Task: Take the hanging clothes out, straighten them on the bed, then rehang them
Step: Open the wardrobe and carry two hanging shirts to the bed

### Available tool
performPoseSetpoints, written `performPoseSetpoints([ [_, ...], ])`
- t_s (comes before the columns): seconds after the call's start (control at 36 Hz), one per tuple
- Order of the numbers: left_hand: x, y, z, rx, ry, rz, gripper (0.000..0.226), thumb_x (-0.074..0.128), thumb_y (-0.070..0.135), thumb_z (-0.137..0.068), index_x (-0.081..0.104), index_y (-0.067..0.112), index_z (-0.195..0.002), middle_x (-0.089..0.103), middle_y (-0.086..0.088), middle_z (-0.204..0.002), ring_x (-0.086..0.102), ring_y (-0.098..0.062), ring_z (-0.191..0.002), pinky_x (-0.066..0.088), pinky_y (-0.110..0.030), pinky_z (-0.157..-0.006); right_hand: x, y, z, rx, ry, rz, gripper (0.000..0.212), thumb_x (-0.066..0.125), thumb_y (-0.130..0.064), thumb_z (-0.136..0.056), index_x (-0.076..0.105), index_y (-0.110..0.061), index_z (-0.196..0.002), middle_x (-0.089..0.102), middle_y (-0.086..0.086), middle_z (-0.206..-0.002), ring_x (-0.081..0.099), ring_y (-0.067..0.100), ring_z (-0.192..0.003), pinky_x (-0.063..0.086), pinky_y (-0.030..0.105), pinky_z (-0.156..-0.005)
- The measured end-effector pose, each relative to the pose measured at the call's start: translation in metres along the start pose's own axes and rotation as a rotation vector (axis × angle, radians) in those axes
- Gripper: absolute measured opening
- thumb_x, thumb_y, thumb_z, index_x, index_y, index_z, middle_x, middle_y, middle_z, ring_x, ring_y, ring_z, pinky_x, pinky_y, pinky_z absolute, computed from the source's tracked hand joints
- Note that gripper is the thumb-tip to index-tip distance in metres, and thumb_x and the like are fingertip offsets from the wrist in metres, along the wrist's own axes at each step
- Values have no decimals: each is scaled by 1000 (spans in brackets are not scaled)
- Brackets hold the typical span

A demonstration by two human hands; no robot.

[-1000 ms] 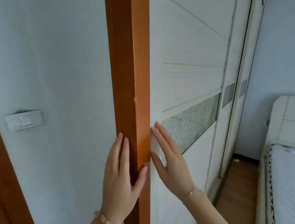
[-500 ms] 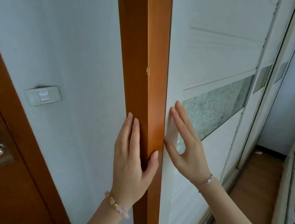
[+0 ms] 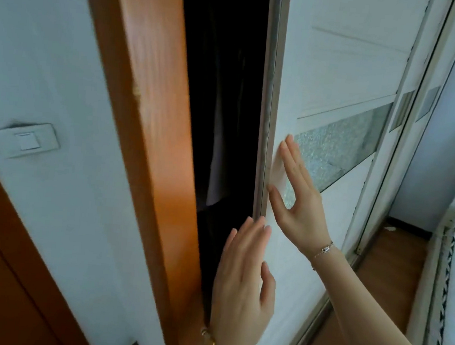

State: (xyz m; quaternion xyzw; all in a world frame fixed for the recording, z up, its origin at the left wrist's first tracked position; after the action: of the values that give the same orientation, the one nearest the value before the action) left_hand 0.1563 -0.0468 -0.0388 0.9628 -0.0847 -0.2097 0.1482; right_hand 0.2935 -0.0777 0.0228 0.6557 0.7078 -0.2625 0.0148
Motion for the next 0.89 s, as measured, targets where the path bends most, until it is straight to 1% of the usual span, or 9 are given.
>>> performPoseSetpoints([
  [0.06, 30, -21, -14, -202, -30, 116, 62, 47, 18, -87, 24, 31, -143, 28, 19, -148, 25, -2, -141, 28, -25, -114, -4, 18, -6, -6, 6, 5, 64, 49, -12, -97, 22, -9, -156, 17, -6, -163, 8, -6, -153, 15, 4, -120],
  [0.14, 77, -47, -33, -463, -109, 201, 64, 57, 25, -89, 26, 27, -144, 29, 13, -148, 27, 0, -137, 28, -20, -112, -11, 46, -14, -13, 0, 0, 65, 49, -9, -97, 20, -7, -155, 17, -3, -163, 8, -6, -153, 14, 5, -121],
  [0.25, 133, -59, -54, -520, -175, 284, 78, 45, 70, -78, 43, 21, -139, 49, 6, -138, 49, -8, -126, 40, -17, -102, -23, 84, -25, -14, -19, -18, 69, 55, 0, -95, 20, -9, -154, 17, 0, -163, 9, -5, -153, 16, 2, -119],
  [0.31, 155, -61, -61, -557, -140, 328, 85, 37, 77, -73, 51, 19, -132, 56, 6, -128, 56, -4, -116, 48, -20, -96, -29, 104, -31, -20, -28, -12, 70, 56, 0, -95, 20, -8, -154, 18, 1, -164, 9, -5, -153, 16, 0, -118],
  [0.36, 175, -61, -71, -572, -107, 361, 73, 48, 68, -74, 56, 18, -127, 60, 7, -121, 56, 1, -111, 50, -13, -89, -35, 123, -37, -20, -30, -11, 71, 56, -1, -95, 18, -7, -154, 18, 1, -164, 10, -3, -153, 16, 0, -118],
  [0.42, 196, -62, -80, -577, -86, 383, 49, 67, 36, -80, 59, 15, -124, 63, 5, -117, 57, 3, -108, 51, -13, -88, -41, 144, -43, -22, -31, -8, 72, 56, -1, -95, 16, -6, -154, 17, 1, -164, 9, -2, -153, 15, 0, -118],
  [0.5, 225, -63, -93, -570, -62, 400, 43, 71, 6, -79, 61, 19, -119, 64, 8, -112, 61, 5, -103, 52, -14, -86, -46, 174, -51, -21, -47, -14, 71, 54, -3, -97, 15, -7, -156, 13, -1, -165, 8, 1, -155, 13, 2, -119],
  [0.64, 269, -58, -117, -544, -43, 405, 48, 70, 4, -80, 54, 41, -106, 66, 7, -108, 64, 0, -100, 51, -14, -84, -58, 222, -63, -12, -87, -11, 67, 43, -12, -99, 7, -6, -156, 6, -4, -166, 4, 5, -156, 8, -1, -118],
  [0.89, 351, -65, -149, -574, -150, 421, 33, 72, 11, -78, 60, 19, -108, 67, 2, -105, 64, -3, -96, 54, -18, -83, -74, 298, -83, 43, -204, 57, 73, 43, -21, -103, -8, -24, -154, -28, -41, -152, -20, -18, -145, -2, -11, -109],
])
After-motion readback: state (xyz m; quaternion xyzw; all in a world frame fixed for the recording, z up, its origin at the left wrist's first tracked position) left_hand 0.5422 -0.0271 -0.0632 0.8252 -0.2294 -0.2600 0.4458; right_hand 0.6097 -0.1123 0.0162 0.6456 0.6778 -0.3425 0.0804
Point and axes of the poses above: each hand's wrist, its own z-axis away from the middle knuckle, its own x-axis out of the palm, y = z × x, the point moved 5 cm from there along -z, towards the middle knuckle
